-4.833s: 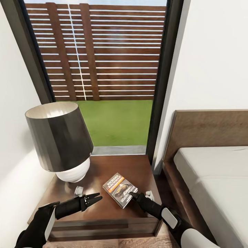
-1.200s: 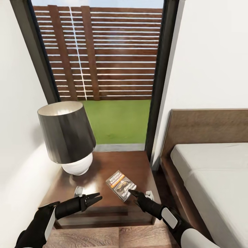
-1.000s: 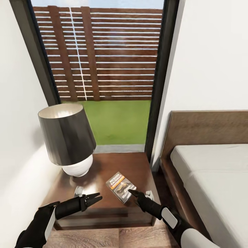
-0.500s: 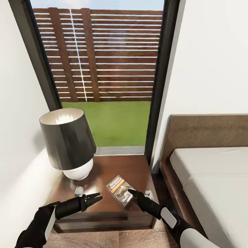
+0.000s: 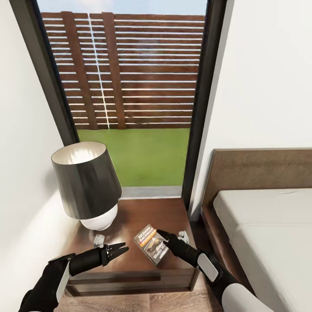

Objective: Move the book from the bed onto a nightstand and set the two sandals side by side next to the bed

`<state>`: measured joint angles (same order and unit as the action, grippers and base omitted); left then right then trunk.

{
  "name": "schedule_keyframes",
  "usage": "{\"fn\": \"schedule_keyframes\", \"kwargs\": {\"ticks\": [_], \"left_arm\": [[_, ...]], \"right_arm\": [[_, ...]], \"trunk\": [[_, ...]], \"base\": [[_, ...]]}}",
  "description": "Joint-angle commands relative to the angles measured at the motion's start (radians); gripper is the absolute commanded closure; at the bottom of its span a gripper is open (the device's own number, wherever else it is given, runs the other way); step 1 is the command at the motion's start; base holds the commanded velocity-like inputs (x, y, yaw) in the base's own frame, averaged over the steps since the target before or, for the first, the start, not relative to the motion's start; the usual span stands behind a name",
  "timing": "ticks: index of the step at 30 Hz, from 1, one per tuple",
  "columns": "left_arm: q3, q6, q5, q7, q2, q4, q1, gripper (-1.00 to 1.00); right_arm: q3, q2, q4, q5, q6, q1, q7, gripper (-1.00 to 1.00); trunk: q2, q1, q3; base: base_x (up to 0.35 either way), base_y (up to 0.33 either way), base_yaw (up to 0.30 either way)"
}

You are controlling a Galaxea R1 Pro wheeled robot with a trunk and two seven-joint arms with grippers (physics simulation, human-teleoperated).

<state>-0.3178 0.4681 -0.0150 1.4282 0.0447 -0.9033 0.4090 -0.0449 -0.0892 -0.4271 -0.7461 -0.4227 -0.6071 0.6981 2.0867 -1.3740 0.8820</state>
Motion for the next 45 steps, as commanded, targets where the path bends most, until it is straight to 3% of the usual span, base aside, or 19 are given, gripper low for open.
{"fn": "schedule_keyframes", "kwargs": {"ticks": [1,33,38,40,42,45], "left_arm": [[-0.001,0.011,-0.001,0.005,0.0,0.0,0.001,-1.0],[-0.001,0.011,-0.001,0.003,0.0,0.0,0.001,-1.0],[-0.005,0.009,0.0,-0.061,0.001,0.018,0.001,-1.0],[-0.005,0.006,-0.001,-0.102,0.001,0.054,0.001,-1.0],[-0.005,0.0,-0.003,-0.146,0.001,0.095,0.001,-1.0],[-0.005,-0.013,-0.004,-0.167,0.001,0.11,0.001,-1.0]], "right_arm": [[-0.003,0.0,-0.001,-0.01,-0.007,0.0,-0.001,-1.0],[-0.004,0.0,0.003,-0.012,0.011,0.0,-0.001,-1.0],[-0.005,0.0,0.011,-0.003,0.105,0.0,-0.009,-1.0],[-0.017,-0.006,0.017,0.042,0.177,0.0,-0.016,-1.0],[-0.067,-0.014,0.026,0.168,0.249,0.0,-0.046,-1.0],[-0.096,-0.017,0.029,0.265,0.276,0.0,-0.064,-1.0]], "trunk": [[-0.007,0.004,-0.002],[-0.231,0.127,-0.103],[-0.266,0.146,-0.118],[-0.28,0.154,-0.125],[-0.294,0.161,-0.131],[-0.315,0.173,-0.14]], "base": [[0.0,0.0,0.0],[0.0,0.0,0.0],[0.0,0.0,0.0],[0.0,0.0,0.0],[0.0,0.0,0.0],[0.0,0.0,0.0]]}}
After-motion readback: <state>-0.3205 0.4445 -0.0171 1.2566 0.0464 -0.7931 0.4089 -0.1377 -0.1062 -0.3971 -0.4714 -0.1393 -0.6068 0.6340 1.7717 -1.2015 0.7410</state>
